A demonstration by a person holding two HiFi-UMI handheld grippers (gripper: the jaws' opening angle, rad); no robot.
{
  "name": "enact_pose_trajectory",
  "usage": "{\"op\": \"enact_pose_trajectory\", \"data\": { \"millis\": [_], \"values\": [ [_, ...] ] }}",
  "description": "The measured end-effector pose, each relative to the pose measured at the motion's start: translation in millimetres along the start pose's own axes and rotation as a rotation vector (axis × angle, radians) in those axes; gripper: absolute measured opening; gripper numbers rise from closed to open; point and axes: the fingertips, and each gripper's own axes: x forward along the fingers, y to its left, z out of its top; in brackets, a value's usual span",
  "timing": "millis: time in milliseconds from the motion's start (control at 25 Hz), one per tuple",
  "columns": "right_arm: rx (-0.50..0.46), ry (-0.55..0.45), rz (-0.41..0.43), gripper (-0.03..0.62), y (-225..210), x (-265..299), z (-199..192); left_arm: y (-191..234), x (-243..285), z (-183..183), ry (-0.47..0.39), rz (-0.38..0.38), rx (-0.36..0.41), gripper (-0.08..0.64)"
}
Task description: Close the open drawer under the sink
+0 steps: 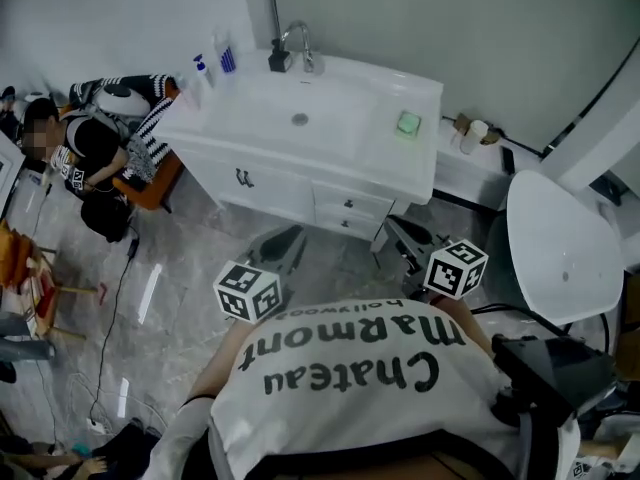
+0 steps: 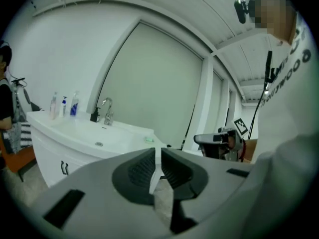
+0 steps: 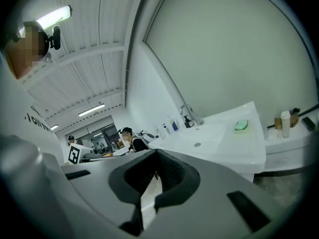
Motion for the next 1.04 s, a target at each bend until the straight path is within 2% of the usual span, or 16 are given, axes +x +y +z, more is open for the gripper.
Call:
{"op": "enact_pose_trajectory", "data": {
  "millis": [200, 400, 760, 1040],
  "values": [
    [0.005, 0.031, 0.015, 0.012, 2, 1, -9, 4, -16, -20, 0.018, 0.053, -0.061, 0.040],
    [-0.037, 0.053, 0.023, 0.012, 8, -2, -17, 0, -22, -28, 0.002, 0.069, -0.042, 0.040],
    [-0.016, 0.061, 0.012, 0.012, 8, -4, -23, -4, -26, -25, 0.025, 0.063, -0.034, 0.040],
    [0.002, 0.059, 0.007, 0.012, 1, -19, -44, -15, -27, -43, 0.037, 0.063, -0.026, 0.040]
  ]
}}
